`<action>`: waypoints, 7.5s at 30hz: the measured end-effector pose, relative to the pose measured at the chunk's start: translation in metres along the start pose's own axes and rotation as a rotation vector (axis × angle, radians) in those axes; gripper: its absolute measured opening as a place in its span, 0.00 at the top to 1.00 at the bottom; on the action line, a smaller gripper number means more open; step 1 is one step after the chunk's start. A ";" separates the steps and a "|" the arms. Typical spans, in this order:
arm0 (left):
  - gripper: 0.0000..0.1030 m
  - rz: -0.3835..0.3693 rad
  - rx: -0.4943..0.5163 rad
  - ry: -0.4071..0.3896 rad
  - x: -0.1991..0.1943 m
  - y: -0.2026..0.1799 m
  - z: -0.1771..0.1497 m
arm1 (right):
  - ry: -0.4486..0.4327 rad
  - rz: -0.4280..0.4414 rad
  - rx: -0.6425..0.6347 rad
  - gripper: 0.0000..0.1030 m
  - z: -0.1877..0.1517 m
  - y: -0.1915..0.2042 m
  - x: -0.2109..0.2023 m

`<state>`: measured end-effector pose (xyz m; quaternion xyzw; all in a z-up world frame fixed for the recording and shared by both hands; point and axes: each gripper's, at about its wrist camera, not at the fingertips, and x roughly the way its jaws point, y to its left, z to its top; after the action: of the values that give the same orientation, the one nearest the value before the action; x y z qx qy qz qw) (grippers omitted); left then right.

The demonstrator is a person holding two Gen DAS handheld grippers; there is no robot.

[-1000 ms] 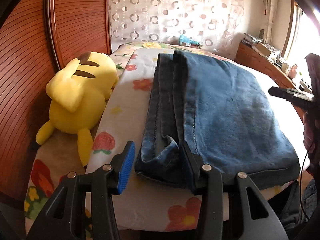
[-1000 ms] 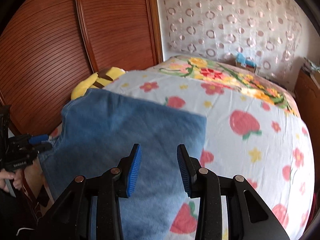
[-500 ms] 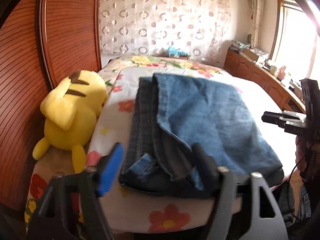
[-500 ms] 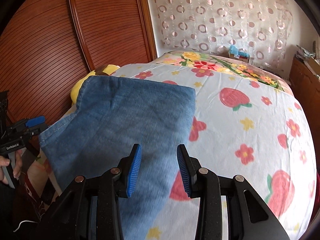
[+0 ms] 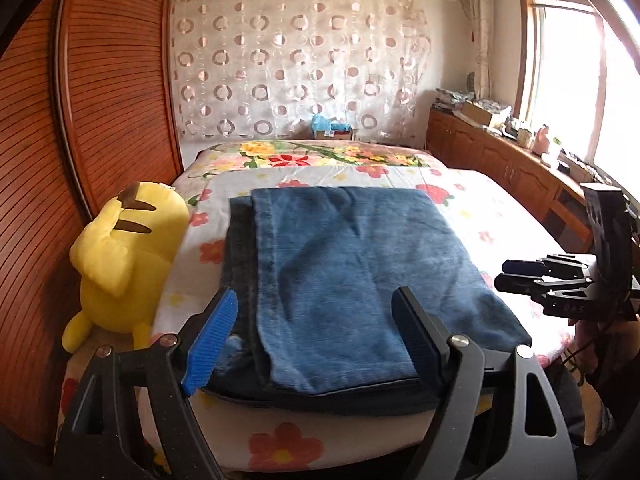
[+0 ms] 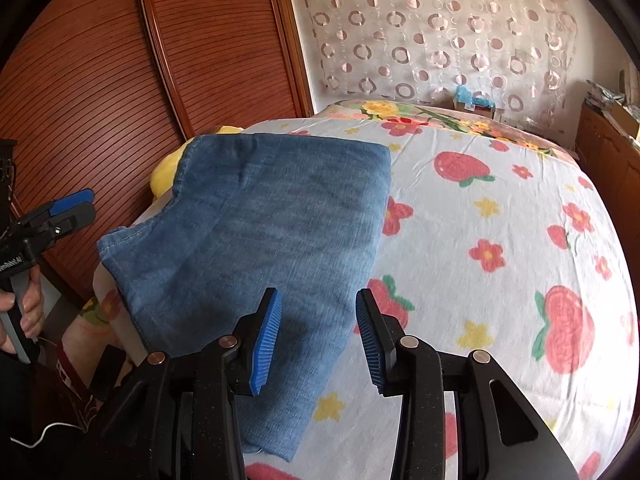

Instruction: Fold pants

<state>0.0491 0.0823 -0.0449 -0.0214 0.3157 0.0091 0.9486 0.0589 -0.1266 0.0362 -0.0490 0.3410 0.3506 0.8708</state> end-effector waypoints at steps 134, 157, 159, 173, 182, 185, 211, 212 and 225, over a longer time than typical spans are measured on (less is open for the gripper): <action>0.22 0.039 -0.104 0.186 0.029 0.058 -0.035 | 0.072 0.159 -0.064 0.47 0.158 0.028 0.198; 0.78 -0.084 -0.140 0.143 0.014 0.054 -0.050 | 0.145 0.362 0.021 0.75 0.161 0.009 0.246; 0.81 -0.081 -0.132 0.133 0.008 0.054 -0.048 | 0.098 0.366 0.000 0.78 0.163 0.015 0.232; 0.83 -0.033 -0.135 -0.033 -0.035 0.087 0.011 | -0.078 0.436 -0.090 0.80 0.240 0.047 0.194; 0.83 0.007 -0.138 -0.087 -0.006 0.135 0.065 | -0.130 0.423 -0.135 0.80 0.301 0.059 0.217; 0.83 -0.006 -0.147 -0.075 0.020 0.150 0.081 | -0.121 0.406 -0.112 0.80 0.313 0.047 0.244; 0.81 0.032 -0.162 0.152 0.159 0.148 0.063 | 0.047 0.064 -0.123 0.65 0.278 0.002 0.378; 0.80 0.031 -0.162 0.148 0.158 0.148 0.063 | 0.057 0.059 -0.116 0.65 0.276 0.000 0.384; 0.48 0.106 -0.125 0.042 0.113 0.131 0.072 | -0.086 0.092 -0.086 0.65 0.236 -0.009 0.283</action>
<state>0.1792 0.2172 -0.0596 -0.0639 0.3352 0.0785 0.9367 0.3444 0.1071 0.0371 -0.0555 0.2900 0.4061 0.8648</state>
